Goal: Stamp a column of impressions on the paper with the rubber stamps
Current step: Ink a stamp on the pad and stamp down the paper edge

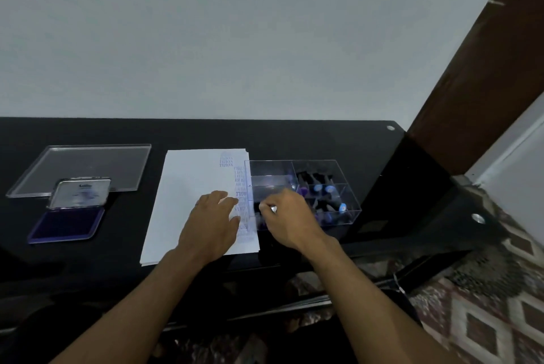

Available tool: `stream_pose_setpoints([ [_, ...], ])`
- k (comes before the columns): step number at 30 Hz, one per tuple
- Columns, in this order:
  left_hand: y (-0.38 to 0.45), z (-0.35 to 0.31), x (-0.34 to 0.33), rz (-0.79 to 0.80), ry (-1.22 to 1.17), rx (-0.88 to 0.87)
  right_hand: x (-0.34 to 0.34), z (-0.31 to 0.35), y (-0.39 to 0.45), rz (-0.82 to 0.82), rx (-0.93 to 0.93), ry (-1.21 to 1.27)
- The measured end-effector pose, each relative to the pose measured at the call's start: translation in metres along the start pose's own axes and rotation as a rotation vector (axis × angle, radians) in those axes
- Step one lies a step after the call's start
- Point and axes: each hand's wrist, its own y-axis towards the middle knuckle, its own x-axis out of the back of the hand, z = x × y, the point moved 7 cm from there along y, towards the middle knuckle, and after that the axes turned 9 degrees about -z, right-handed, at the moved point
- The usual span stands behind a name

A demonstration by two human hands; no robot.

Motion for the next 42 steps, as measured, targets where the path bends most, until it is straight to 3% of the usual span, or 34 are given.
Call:
stream_pose_setpoints([
  [10, -0.007, 0.016, -0.017, -0.055, 0.027, -0.052, 0.001, 0.014, -0.005, 0.215, -0.018, -0.087],
  [29, -0.014, 0.022, -0.019, -0.114, 0.019, -0.090, 0.014, 0.005, -0.004, -0.099, -0.018, 0.126],
  [42, -0.013, 0.020, -0.016, -0.111, 0.013, -0.074, 0.015, 0.003, -0.006, -0.185, -0.032, 0.107],
])
